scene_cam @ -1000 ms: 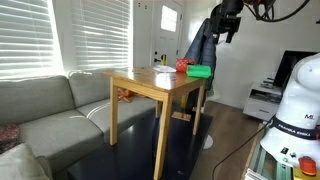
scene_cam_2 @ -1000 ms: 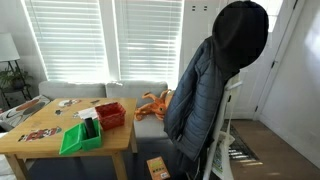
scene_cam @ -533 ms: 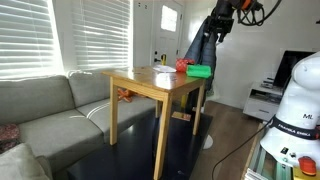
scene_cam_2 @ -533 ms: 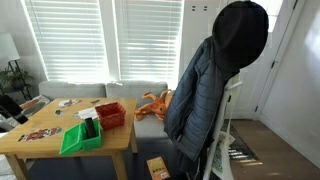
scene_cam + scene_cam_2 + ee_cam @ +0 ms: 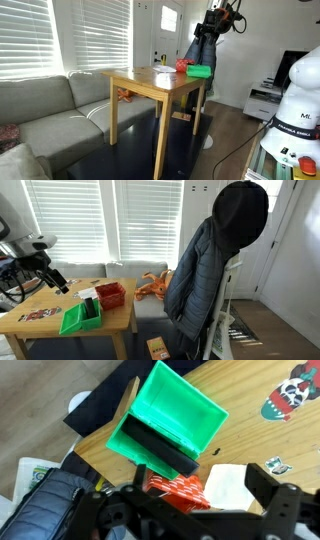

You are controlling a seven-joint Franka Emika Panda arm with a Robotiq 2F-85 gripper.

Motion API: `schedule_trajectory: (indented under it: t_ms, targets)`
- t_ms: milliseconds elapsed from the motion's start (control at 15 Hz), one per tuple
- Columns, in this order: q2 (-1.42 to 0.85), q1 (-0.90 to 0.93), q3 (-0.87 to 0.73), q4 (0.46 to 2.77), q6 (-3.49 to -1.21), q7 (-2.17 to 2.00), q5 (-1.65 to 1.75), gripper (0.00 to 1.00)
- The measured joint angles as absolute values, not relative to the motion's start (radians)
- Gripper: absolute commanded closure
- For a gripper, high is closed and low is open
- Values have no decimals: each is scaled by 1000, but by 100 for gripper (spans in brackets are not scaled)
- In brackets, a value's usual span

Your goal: Move the red basket to the left

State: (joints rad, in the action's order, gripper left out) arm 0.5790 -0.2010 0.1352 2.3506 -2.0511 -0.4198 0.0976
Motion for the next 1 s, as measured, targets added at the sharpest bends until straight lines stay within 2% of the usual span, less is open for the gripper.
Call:
schedule_trajectory:
  t_ms: [600,1000]
  targets:
    - [272,-166,44,2119,-2108,-316,96,0]
    - [231,-164,35,2086,-2114,-312,96,0]
